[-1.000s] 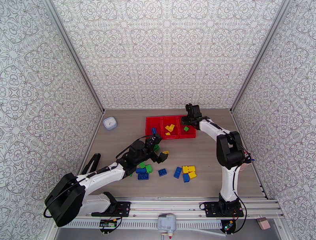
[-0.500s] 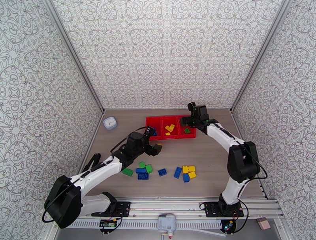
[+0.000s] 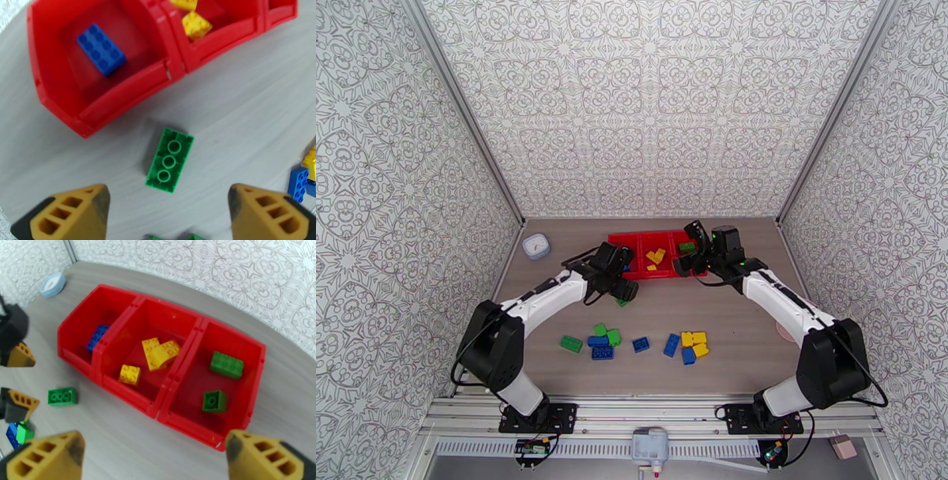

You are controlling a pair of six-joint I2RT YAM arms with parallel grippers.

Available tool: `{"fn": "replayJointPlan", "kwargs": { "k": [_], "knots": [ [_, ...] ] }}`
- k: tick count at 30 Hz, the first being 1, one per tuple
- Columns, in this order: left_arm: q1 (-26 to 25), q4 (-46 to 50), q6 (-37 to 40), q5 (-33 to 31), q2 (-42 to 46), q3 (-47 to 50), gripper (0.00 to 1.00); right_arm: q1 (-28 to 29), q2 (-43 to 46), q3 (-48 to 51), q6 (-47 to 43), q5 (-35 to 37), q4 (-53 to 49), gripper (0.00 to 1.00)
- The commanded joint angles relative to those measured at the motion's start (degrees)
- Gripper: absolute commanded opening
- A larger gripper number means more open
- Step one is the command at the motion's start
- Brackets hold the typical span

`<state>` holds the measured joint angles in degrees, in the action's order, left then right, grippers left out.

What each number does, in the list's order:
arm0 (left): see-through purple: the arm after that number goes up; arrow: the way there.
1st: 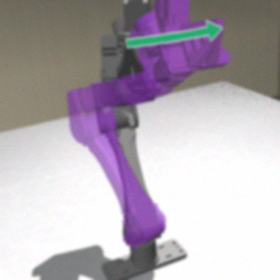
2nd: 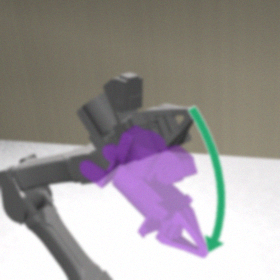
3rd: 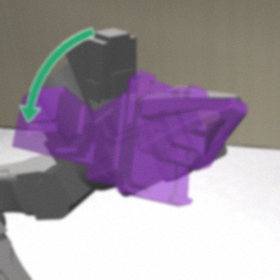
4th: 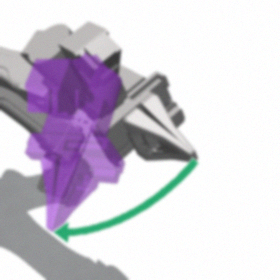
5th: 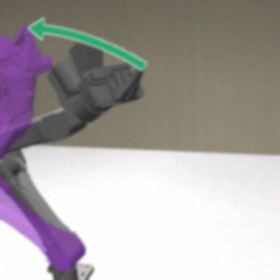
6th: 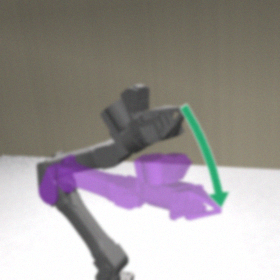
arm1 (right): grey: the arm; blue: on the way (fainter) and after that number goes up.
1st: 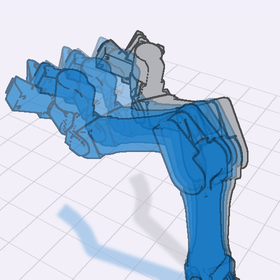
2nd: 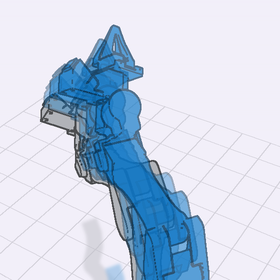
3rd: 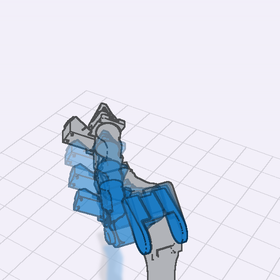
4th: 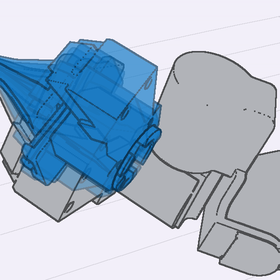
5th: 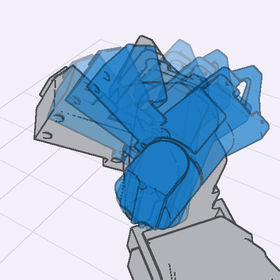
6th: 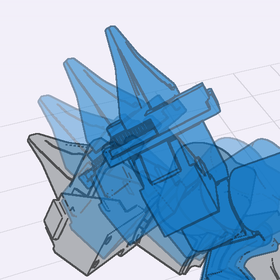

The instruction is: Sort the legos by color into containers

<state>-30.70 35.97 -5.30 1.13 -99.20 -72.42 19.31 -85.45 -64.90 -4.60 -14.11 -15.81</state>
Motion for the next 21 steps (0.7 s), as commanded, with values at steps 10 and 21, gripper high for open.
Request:
{"fn": "replayJointPlan", "kwargs": {
  "k": [10, 21],
  "knots": [
    [0.61, 10.21, -0.59, 1.34, -14.7, -11.81, 0.72, 0.29, 3.26, 2.14, -2.67, -0.23, -2.56, 0.98],
    [0.64, 11.27, 0.39, 1.63, -18.51, -13.86, 0.53, 0.29, 4.75, 2.42, -3.38, 0.81, -4.02, 0.98]
  ]
}}
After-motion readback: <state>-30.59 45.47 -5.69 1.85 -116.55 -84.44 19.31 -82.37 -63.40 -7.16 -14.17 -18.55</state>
